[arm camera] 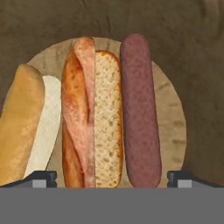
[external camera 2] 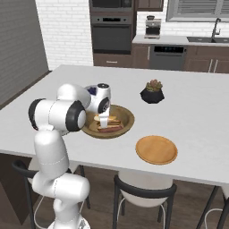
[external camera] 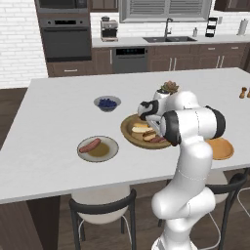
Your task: Place one bun and one sausage from the bowl on each plate.
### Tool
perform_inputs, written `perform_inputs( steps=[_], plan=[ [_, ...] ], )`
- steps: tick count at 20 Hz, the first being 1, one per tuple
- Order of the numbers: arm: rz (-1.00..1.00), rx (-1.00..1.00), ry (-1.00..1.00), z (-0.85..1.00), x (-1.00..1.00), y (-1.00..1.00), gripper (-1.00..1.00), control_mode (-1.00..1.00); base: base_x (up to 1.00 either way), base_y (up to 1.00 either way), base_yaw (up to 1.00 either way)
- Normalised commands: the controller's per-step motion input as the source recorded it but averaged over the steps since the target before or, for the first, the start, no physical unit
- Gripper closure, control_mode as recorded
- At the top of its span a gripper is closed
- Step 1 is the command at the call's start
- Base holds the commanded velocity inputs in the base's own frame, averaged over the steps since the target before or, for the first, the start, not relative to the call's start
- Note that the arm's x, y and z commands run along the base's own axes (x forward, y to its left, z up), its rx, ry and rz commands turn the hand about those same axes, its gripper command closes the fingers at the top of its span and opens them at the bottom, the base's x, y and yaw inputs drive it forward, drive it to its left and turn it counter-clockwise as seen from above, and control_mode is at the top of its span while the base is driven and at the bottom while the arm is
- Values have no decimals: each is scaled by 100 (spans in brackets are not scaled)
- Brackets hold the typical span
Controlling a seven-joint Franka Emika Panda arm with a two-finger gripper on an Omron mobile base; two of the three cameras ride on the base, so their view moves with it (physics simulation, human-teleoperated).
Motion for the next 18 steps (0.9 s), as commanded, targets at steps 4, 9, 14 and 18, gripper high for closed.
perform_inputs(
  steps=[4,9,14,18],
  plan=[
    [10,0,0,3,9,3,-100,-100,0,0,0],
    [10,0,0,0,20,2,-100,-100,0,0,0],
    [7,-1,1,-10,9,23,-100,-100,0,0,0],
    [5,-4,3,-44,0,20,-100,-100,0,0,0]
  ],
)
